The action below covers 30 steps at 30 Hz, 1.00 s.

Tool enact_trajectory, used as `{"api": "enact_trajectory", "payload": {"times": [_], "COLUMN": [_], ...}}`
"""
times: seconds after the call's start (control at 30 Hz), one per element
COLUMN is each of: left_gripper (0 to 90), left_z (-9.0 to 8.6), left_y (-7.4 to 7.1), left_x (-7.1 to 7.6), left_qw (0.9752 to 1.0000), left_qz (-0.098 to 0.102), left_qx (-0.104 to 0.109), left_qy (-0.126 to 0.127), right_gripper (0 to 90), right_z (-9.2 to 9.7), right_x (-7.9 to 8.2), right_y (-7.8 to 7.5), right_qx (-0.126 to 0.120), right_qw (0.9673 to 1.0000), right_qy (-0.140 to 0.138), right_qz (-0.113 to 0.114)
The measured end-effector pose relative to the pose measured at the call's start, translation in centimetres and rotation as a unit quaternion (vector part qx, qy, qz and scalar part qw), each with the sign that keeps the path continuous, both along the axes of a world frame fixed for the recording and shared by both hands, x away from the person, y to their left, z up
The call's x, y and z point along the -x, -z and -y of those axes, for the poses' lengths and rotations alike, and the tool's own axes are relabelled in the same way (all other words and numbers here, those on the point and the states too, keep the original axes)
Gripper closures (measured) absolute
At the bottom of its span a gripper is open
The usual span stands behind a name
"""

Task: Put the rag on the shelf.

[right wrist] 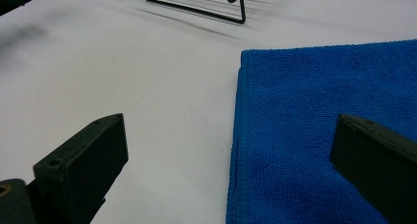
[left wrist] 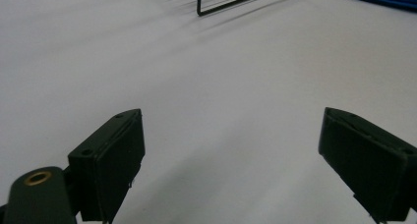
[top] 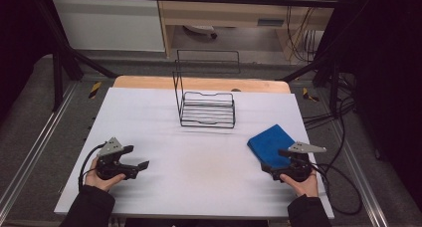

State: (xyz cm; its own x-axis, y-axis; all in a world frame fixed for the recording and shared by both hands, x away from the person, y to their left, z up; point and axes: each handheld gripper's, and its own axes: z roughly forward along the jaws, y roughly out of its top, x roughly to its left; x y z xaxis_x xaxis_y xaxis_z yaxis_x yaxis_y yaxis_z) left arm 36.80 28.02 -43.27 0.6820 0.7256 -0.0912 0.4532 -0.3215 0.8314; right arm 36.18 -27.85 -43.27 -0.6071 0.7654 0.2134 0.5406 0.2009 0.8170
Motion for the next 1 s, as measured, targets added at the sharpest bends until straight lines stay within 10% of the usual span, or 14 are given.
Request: {"api": "enact_trajectory", "payload": {"times": [0.6,1.0], "left_gripper": [10.0,10.2], "left_z": [-0.4,-0.5], "left_y": [0.1,0.2], "left_x": [0.0,-0.1], "left_qw": [0.9999,0.9998], "left_qz": [0.001,0.001], "left_qx": [-0.001,-0.006], "left_qy": [-0.012,-0.018], "right_gripper": [6.7,37.7], "right_z": [-1.8,-3.9], "right_x": [-0.4,-3.0], "right_y": [-0.2,-0.6], "right_qx": [0.046,0.098], "right_qw": [0.9989,0.9951], "right_qy": [0.009,0.008], "right_qz": [0.004,0.000]}}
